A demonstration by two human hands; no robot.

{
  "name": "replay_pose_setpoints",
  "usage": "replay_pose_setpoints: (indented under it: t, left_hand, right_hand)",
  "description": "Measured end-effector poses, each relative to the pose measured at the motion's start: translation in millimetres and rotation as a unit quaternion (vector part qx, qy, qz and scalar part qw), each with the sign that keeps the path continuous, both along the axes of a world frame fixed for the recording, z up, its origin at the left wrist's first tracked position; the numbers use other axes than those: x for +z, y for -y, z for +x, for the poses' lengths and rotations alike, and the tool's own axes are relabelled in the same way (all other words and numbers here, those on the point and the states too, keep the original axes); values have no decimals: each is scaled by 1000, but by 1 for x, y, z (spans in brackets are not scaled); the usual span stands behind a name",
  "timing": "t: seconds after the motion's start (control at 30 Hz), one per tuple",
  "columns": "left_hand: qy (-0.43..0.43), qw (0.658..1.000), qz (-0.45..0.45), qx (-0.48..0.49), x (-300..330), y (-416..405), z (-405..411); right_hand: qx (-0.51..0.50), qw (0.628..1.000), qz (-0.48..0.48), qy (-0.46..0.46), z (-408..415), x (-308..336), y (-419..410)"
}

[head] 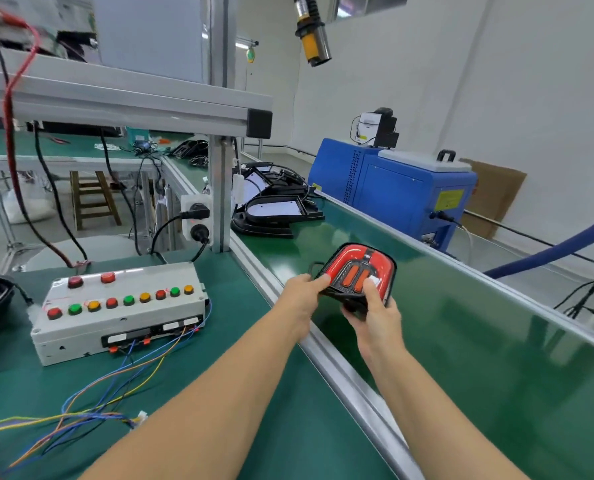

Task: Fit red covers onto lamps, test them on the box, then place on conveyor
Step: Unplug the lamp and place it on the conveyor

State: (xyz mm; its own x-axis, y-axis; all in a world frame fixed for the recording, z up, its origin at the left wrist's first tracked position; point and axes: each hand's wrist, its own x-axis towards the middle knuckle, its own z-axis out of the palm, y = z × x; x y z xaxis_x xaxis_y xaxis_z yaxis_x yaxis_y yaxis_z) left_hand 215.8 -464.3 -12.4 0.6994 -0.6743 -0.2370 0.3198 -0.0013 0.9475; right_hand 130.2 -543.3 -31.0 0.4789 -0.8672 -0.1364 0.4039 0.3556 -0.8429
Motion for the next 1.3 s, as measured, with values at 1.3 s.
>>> replay_pose_setpoints:
  t: [1.3]
  left_hand:
    - [91,985,59,-135,-5,20,-11]
  right_hand:
    - [-92,945,-63,-309,77,-14,29]
